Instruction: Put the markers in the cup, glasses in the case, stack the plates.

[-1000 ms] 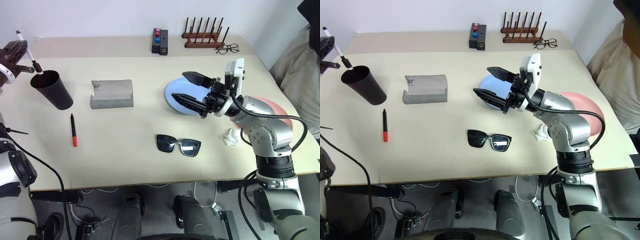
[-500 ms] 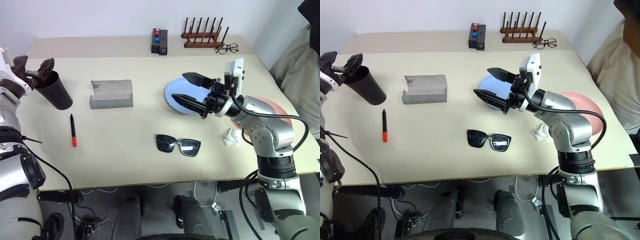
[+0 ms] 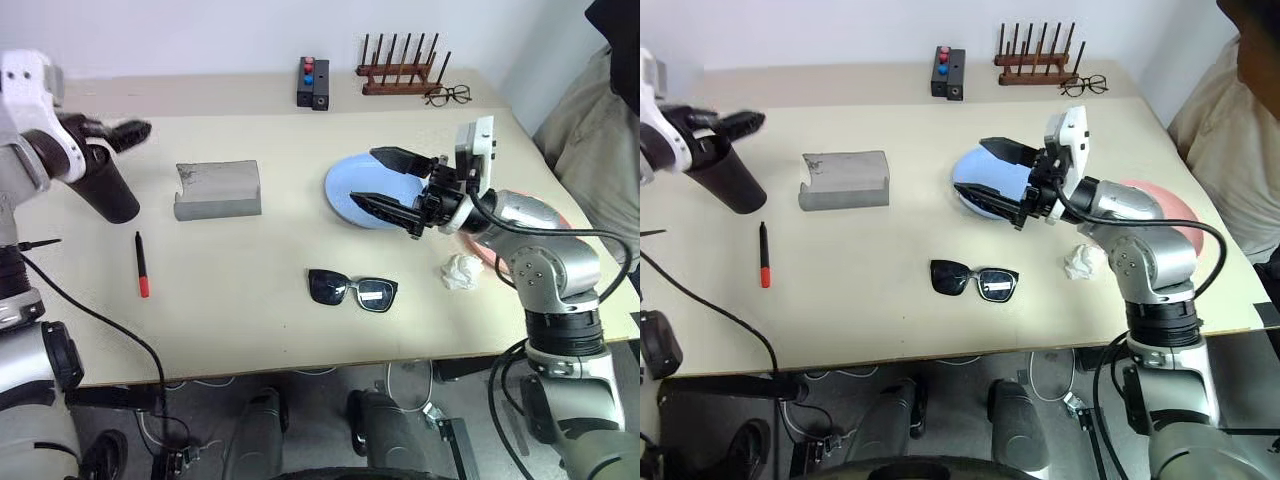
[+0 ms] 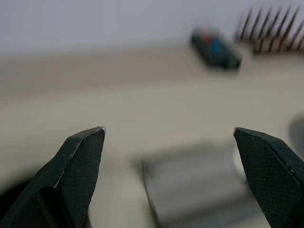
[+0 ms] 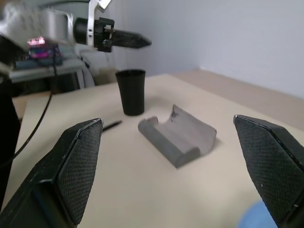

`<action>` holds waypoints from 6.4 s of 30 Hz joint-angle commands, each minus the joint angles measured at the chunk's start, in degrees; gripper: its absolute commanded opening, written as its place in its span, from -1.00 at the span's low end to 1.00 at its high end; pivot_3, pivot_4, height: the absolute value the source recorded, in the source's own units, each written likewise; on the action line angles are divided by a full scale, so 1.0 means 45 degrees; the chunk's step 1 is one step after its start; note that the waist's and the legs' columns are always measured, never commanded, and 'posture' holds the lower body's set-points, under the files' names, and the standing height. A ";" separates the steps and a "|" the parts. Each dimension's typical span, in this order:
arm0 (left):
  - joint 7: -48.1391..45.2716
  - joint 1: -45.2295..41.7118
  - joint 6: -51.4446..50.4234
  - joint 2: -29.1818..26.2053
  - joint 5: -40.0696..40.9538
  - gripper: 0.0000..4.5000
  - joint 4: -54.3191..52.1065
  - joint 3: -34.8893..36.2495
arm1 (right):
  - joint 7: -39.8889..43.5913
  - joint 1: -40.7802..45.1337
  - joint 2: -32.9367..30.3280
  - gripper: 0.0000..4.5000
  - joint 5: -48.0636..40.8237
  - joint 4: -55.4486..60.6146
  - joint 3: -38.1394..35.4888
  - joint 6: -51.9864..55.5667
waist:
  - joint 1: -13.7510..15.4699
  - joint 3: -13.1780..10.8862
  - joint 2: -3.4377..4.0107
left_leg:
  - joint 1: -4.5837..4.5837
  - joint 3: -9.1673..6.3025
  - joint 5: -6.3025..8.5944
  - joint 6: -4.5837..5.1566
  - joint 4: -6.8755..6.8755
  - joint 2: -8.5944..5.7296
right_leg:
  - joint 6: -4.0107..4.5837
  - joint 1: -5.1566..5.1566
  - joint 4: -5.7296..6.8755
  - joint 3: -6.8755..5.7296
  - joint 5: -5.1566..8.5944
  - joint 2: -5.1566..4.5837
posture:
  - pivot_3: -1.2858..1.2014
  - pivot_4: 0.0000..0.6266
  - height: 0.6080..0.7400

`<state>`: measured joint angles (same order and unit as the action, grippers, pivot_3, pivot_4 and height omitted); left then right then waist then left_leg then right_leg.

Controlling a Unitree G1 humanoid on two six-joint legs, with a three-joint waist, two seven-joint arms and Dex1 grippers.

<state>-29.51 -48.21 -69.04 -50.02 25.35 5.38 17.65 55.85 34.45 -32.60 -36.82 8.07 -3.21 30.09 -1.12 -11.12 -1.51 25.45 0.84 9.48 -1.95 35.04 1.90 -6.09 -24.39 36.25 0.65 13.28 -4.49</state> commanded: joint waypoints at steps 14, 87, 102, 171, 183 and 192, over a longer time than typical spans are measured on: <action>0.4092 0.0940 -0.5214 0.1465 -0.0555 0.99 -0.0466 0.1389 | 0.1100 0.0288 -0.0188 1.00 0.0133 -0.0571 0.0102 -0.0257 | 0.0054 0.0002 -0.0007 | -0.0003 -0.0001 0.0000 0.0000 0.0015 -0.0003 | 0.0003 0.0001 0.0000 0.0010 -0.0001 0.0002 | 0.03 -0.52 1.00; 0.1059 0.1667 -0.0547 0.1403 0.0303 -0.97 -0.2985 0.0853 | 0.0774 -0.0034 0.0129 1.00 -0.0567 -0.0466 -0.0365 0.0242 | 0.0100 0.0005 -0.0027 | 0.0004 0.0026 0.0003 0.0000 0.0013 -0.0016 | 0.0047 0.0006 -0.0032 0.0031 0.0019 -0.0033 | 0.03 -0.52 1.00; -0.0356 -0.0453 1.2986 0.0809 -0.1796 -0.97 0.4056 0.1302 | 0.0200 0.0095 0.0318 1.00 -0.0567 -0.0506 -0.0801 0.0051 | 0.0089 0.0005 -0.0026 | 0.0006 0.0051 0.0004 0.0005 0.0013 -0.0014 | 0.0021 0.0001 -0.0032 0.0036 0.0003 -0.0030 | 0.03 -0.52 1.00; -0.7948 -0.4171 1.5876 0.3504 -0.6504 0.97 1.4519 -0.6003 | -0.0665 -0.2928 -0.1332 1.00 0.0132 0.0950 -0.2272 -0.0572 | 0.0124 0.0005 -0.0024 | 0.0033 0.0071 0.0020 0.0035 0.0036 -0.0008 | 0.0027 -0.0018 -0.0036 0.0053 0.0015 -0.0017 | 0.03 -0.52 1.00; -0.8148 -0.3764 1.5595 0.3776 -0.7211 0.16 1.4937 -0.5910 | -0.0828 -0.2614 -0.1237 1.00 0.0166 0.0938 -0.2005 -0.0520 | 0.0112 0.0006 -0.0024 | 0.0027 0.0071 0.0022 0.0038 0.0034 -0.0008 | 0.0021 -0.0017 -0.0033 0.0053 0.0011 -0.0017 | 0.03 -0.52 1.00; -0.9257 -0.3834 1.5794 0.3663 -0.6903 -0.99 1.4685 -0.5509 | -0.0748 -0.2172 -0.1103 1.00 0.0343 0.0577 -0.1698 -0.0657 | 0.0122 0.0006 -0.0024 | 0.0028 0.0069 0.0022 0.0038 0.0039 -0.0008 | 0.0023 -0.0014 -0.0031 0.0052 0.0012 -0.0018 | 0.03 -0.52 1.00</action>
<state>-69.36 -65.04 1.65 -33.14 -6.85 72.62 -8.34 52.27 23.42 -37.48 -35.00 10.33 -10.20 28.10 -0.57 -11.09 -1.62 25.59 1.15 9.58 -1.78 35.22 1.86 -5.98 -24.45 36.10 0.88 13.34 -4.57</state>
